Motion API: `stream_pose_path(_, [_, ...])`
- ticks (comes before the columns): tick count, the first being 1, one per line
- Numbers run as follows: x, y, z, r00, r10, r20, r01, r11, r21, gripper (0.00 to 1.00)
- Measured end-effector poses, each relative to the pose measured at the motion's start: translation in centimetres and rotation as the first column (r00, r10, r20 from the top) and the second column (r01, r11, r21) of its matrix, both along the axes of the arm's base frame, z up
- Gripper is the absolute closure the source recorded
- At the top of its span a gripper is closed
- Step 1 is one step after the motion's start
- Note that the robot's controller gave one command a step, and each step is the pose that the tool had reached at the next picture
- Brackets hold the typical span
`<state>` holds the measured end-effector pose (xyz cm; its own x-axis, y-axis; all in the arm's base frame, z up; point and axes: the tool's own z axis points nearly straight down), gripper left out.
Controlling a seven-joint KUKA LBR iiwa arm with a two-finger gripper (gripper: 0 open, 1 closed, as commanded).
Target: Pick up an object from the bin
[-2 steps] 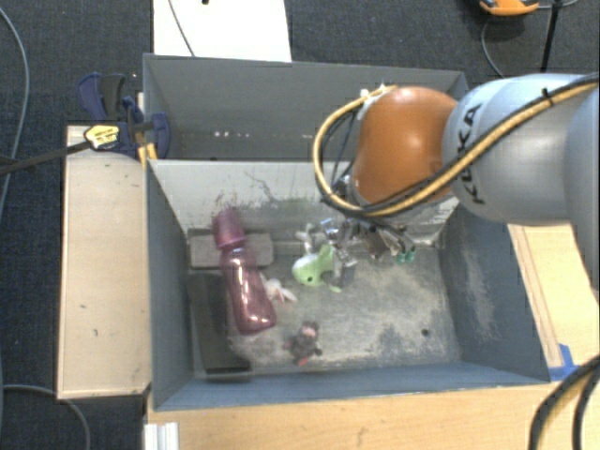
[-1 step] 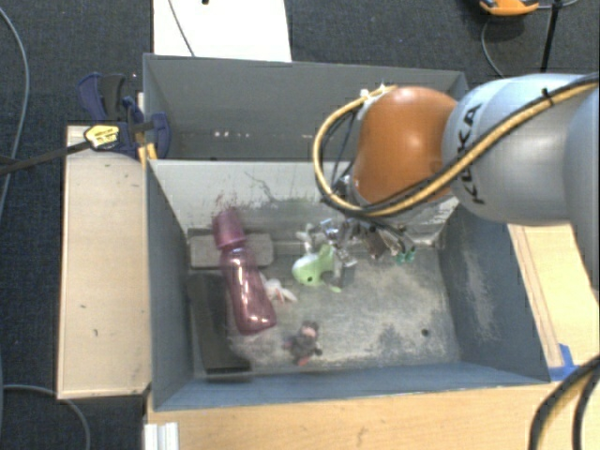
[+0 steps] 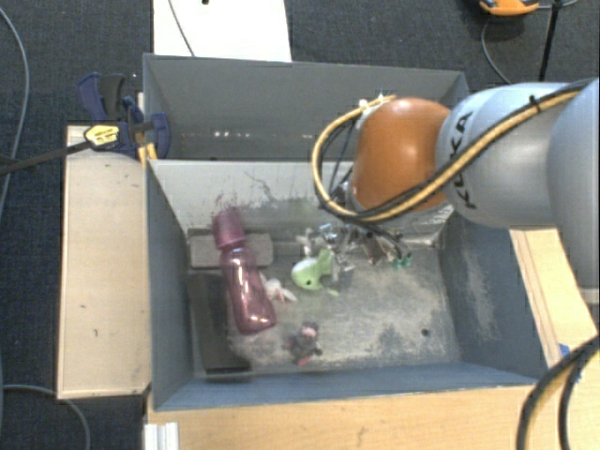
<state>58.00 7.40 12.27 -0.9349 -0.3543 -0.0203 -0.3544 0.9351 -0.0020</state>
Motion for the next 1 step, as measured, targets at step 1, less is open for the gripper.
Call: stream_pose_path(1, [1.18,0.77,11.79,0.926,0.376,0.001,-0.376,0.926,-0.007,1.0])
